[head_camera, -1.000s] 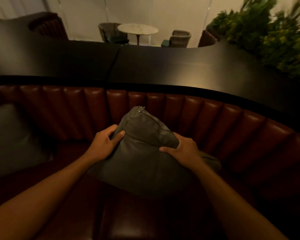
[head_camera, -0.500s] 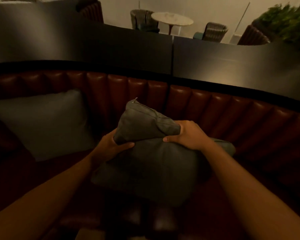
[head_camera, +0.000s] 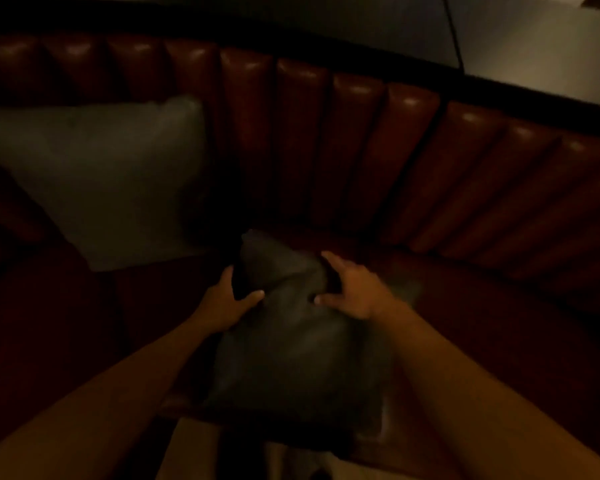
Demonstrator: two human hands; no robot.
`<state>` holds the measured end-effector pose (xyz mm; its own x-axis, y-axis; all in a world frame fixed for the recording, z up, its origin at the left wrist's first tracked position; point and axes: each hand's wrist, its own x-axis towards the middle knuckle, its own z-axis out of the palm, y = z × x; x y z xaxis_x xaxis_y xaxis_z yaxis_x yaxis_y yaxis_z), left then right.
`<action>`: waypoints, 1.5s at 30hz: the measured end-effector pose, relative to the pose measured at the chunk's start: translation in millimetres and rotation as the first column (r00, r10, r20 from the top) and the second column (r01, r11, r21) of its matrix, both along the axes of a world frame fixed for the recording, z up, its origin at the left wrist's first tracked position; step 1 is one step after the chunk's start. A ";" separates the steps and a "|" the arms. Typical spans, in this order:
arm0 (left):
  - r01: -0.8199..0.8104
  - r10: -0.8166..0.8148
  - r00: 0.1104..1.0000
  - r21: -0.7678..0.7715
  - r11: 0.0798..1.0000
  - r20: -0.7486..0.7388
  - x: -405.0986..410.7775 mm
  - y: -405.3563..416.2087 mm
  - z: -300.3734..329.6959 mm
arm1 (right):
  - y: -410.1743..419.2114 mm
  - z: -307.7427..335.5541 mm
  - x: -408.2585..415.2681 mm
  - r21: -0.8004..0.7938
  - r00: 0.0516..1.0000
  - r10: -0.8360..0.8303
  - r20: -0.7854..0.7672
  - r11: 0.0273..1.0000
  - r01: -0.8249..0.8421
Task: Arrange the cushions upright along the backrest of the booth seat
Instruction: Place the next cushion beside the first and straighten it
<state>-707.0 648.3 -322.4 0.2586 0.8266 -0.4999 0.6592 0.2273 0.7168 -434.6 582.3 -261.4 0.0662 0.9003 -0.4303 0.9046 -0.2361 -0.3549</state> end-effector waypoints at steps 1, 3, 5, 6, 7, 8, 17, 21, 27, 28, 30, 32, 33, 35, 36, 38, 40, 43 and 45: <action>0.045 -0.043 0.998 0.037 0.998 -0.051 -0.7 -2.1 -10.9 | -9.7 -26.6 -6.8 -0.084 1.000 0.021 0.009 0.996 -0.021; 0.237 -0.226 0.968 0.091 0.967 -0.109 -2.6 -8.4 -32.1 | -31.8 -67.1 -19.2 -0.217 0.997 0.056 0.044 0.975 -0.045; 0.465 -0.433 0.878 0.154 0.872 -0.202 -1.3 -16.6 -48.7 | -51.0 -88.5 -26.8 -0.182 0.991 0.051 0.126 0.983 -0.028; 0.537 -0.486 0.835 0.184 0.823 -0.259 0.8 -20.0 -51.9 | -56.6 -93.2 -27.3 -0.147 0.990 0.023 0.137 0.989 -0.003; 0.575 -0.504 0.804 0.195 0.795 -0.316 2.9 -23.7 -53.8 | -61.1 -96.0 -26.9 -0.135 0.993 -0.005 0.118 0.991 0.021; 0.595 -0.502 0.783 0.207 0.777 -0.367 6.2 -27.1 -53.9 | -63.9 -98.7 -25.3 -0.130 0.996 -0.018 0.093 0.991 0.030; 0.694 -0.474 0.661 0.233 0.681 -0.582 45.9 -12.7 -66.6 | -39.8 -130.6 -18.9 0.253 0.979 -0.083 0.186 0.967 0.034; 0.660 -0.521 0.697 0.158 0.734 -0.493 51.7 14.3 -89.9 | -17.1 -156.9 -19.5 0.163 0.975 -0.146 0.168 0.979 0.118; 0.560 -0.523 0.795 0.042 0.827 -0.308 49.5 -0.8 -120.1 | -33.9 -188.1 -27.5 0.239 0.963 -0.186 0.195 0.961 0.137; 0.567 -0.511 0.782 0.067 0.821 -0.358 49.7 -2.5 -125.4 | -35.9 -193.2 -28.9 0.261 0.960 -0.190 0.204 0.956 0.134; 0.596 -0.513 0.736 0.063 0.800 -0.442 51.3 -2.3 -130.5 | -36.4 -201.7 -28.9 0.286 0.957 -0.190 0.218 0.950 0.124; 0.630 -0.518 0.689 0.065 0.774 -0.508 53.8 1.5 -132.0 | -33.8 -205.8 -27.3 0.299 0.955 -0.193 0.226 0.947 0.120; 0.645 -0.510 0.673 0.085 0.760 -0.536 55.1 3.0 -132.2 | -32.3 -207.0 -26.8 0.301 0.954 -0.195 0.229 0.946 0.121; 0.666 -0.503 0.656 0.116 0.737 -0.563 54.7 3.8 -135.1 | -30.8 -209.8 -27.8 0.300 0.951 -0.194 0.239 0.947 0.118; 0.673 -0.504 0.647 0.117 0.731 -0.573 54.5 4.0 -137.5 | -30.9 -211.8 -28.1 0.293 0.950 -0.192 0.244 0.949 0.117; 0.685 -0.497 0.625 0.116 0.720 -0.602 55.7 4.3 -141.3 | -30.2 -215.6 -27.7 0.283 0.949 -0.192 0.250 0.952 0.118; 0.687 -0.491 0.622 0.125 0.716 -0.609 57.5 6.6 -142.1 | -27.1 -218.8 -26.1 0.278 0.950 -0.194 0.247 0.953 0.122; 0.696 -0.445 0.617 0.187 0.693 -0.649 59.0 10.7 -145.0 | -22.8 -222.2 -23.6 0.269 0.953 -0.186 0.238 0.956 0.120; 0.696 -0.410 0.621 0.230 0.680 -0.668 59.7 12.0 -146.8 | -23.0 -224.7 -22.4 0.258 0.955 -0.183 0.235 0.959 0.120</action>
